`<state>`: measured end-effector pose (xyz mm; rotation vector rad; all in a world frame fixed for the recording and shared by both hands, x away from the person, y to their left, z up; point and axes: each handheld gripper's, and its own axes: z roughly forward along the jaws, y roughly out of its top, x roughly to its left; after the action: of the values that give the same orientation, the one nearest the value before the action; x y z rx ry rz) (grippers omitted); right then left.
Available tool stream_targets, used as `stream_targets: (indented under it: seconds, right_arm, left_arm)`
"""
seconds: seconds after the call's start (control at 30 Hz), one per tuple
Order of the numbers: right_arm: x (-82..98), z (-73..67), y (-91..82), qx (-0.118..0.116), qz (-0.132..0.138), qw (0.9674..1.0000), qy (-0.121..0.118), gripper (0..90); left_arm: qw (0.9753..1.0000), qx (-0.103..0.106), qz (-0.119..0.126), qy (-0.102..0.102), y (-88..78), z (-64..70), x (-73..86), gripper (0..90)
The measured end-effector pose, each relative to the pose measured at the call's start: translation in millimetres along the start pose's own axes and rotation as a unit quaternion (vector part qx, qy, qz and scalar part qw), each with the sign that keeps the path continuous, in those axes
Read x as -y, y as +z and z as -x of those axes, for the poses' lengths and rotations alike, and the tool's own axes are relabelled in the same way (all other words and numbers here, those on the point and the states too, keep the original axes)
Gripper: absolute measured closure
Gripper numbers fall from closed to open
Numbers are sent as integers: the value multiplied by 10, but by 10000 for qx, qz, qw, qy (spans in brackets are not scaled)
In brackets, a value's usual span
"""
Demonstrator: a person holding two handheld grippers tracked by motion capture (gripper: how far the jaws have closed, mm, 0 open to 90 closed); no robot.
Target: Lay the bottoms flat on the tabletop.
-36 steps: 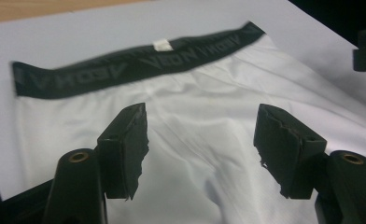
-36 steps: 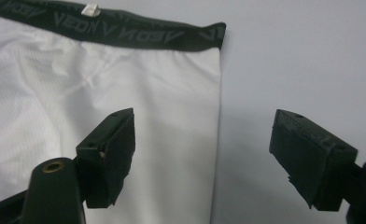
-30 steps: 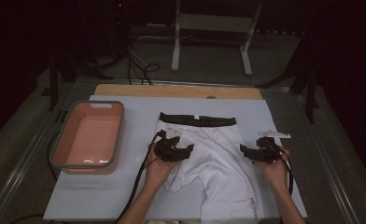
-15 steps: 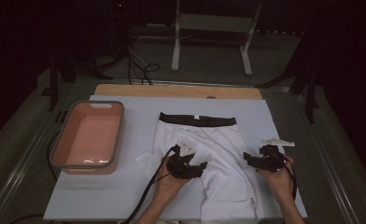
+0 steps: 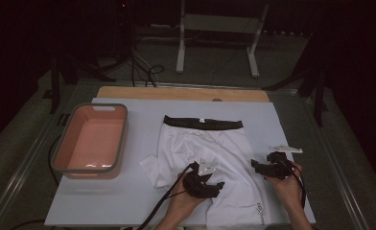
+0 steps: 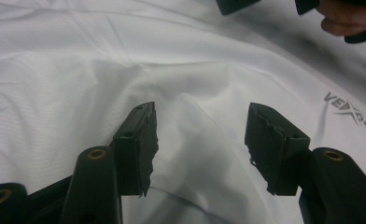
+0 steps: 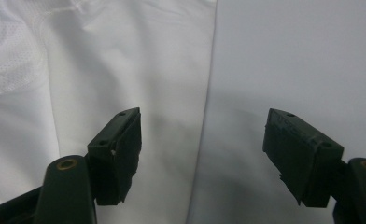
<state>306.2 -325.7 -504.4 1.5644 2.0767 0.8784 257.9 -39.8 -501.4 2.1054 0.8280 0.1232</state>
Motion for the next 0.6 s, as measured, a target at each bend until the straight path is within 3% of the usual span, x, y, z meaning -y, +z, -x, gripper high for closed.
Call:
stream_targets:
  seconds: [0.3,0.43,0.6]
  right_arm:
    - [10,15,4,-38,-29,10000,-21,335]
    - [17,22,6,-52,-60,10000,-28,368]
    - [24,12,13,-72,-127,9999,-55,427]
  left_arm:
    - [9996,37,-239,163,91,79,46,498]
    - [9991,1,-371,225,124,102,77,567]
    - [9980,-110,-541,310,144,132,123,714]
